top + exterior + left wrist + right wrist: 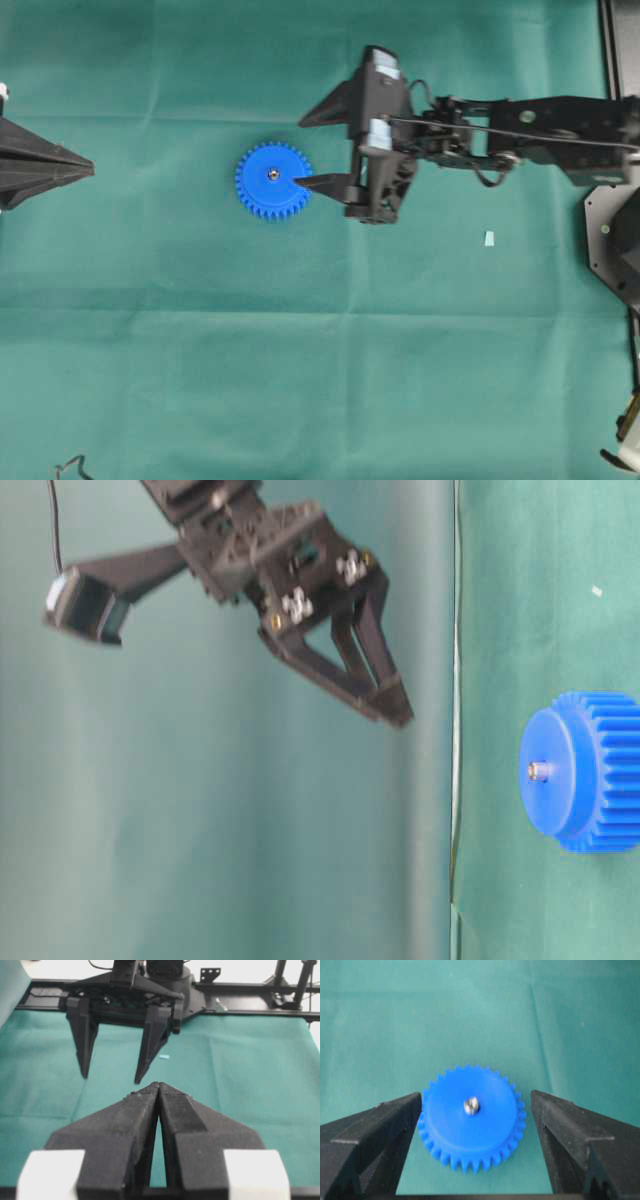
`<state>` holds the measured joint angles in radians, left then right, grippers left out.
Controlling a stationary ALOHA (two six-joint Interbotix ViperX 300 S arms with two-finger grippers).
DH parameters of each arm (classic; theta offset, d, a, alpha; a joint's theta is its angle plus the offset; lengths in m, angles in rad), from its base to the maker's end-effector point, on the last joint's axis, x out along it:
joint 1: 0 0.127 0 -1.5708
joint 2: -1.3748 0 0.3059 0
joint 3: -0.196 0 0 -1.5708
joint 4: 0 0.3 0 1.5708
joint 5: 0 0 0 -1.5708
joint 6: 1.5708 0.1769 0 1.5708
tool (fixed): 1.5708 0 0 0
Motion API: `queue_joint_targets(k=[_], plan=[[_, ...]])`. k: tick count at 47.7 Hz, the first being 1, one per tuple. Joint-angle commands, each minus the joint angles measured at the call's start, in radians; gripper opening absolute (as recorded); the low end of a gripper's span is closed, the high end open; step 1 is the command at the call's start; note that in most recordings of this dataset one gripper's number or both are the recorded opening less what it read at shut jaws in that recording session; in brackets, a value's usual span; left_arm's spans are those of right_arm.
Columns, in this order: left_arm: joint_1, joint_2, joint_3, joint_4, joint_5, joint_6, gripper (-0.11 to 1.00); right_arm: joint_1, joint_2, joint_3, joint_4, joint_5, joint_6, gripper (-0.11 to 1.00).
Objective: Insert the shaft into the center hole of the gear.
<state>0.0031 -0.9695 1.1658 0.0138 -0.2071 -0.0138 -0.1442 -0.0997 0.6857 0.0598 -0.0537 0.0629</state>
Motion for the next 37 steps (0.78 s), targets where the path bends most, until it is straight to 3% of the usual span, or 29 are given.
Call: queue_joint_targets(k=[1, 19, 37], plan=[[0.002, 0.002, -0.028, 0.002, -0.005, 0.0, 0.0, 0.003, -0.074, 0.029, 0.0, -0.015, 0.002, 0.91], [0.002, 0.002, -0.028, 0.002, -0.006, 0.0, 0.0, 0.003, -0.413, 0.285, 0.0, -0.064, 0.002, 0.91], [0.002, 0.003, -0.028, 0.002, -0.005, 0.0, 0.0, 0.003, -0.666, 0.426, 0.0, -0.029, 0.002, 0.91]])
